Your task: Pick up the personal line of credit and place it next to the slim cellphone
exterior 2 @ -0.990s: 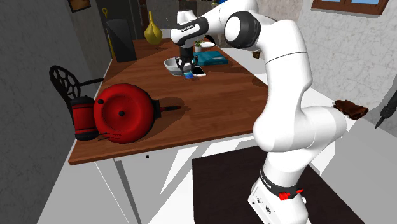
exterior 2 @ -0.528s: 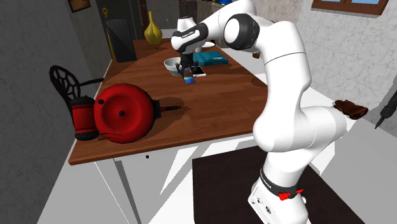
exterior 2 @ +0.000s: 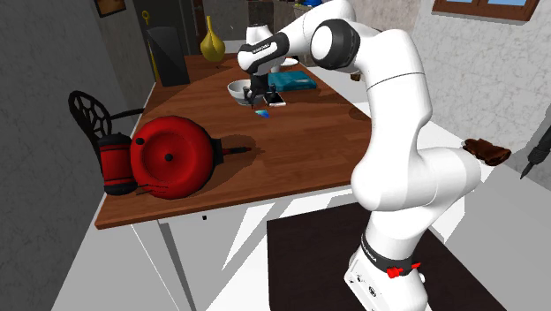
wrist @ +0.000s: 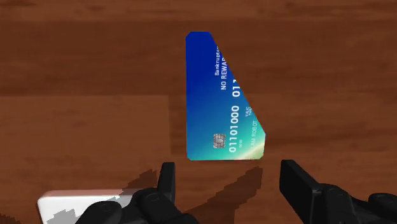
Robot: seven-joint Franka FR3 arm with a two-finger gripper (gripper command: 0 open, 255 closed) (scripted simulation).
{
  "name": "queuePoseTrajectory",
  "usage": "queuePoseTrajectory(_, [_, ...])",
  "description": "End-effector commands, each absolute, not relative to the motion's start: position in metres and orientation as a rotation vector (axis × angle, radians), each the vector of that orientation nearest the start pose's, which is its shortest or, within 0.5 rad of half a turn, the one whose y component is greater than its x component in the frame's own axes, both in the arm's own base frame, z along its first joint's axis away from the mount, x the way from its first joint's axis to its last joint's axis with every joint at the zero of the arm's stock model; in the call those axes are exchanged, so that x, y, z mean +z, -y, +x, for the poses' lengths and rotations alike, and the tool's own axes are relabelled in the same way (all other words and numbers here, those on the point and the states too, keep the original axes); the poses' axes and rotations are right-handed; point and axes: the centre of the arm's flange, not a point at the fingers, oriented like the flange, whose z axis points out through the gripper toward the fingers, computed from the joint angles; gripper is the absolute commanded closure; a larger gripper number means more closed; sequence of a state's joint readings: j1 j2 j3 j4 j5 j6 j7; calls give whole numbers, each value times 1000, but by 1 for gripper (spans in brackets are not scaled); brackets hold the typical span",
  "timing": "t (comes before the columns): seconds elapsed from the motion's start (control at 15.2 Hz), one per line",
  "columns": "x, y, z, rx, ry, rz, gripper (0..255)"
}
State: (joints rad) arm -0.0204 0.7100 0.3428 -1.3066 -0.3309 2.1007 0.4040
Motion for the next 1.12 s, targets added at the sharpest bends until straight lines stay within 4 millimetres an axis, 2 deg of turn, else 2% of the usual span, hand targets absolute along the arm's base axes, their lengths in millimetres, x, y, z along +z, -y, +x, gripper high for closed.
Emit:
queuePoseTrajectory(0.0, [349,-162,731,-230,-36,-3163,0])
queuePoseTrajectory(0.26, [349,-162,731,-230,-36,-3163,0])
queuePoseTrajectory(0.53, [398,-163,723,-230,-36,-3163,0])
queuePoseTrajectory(1.06, [398,-163,723,-230,-36,-3163,0])
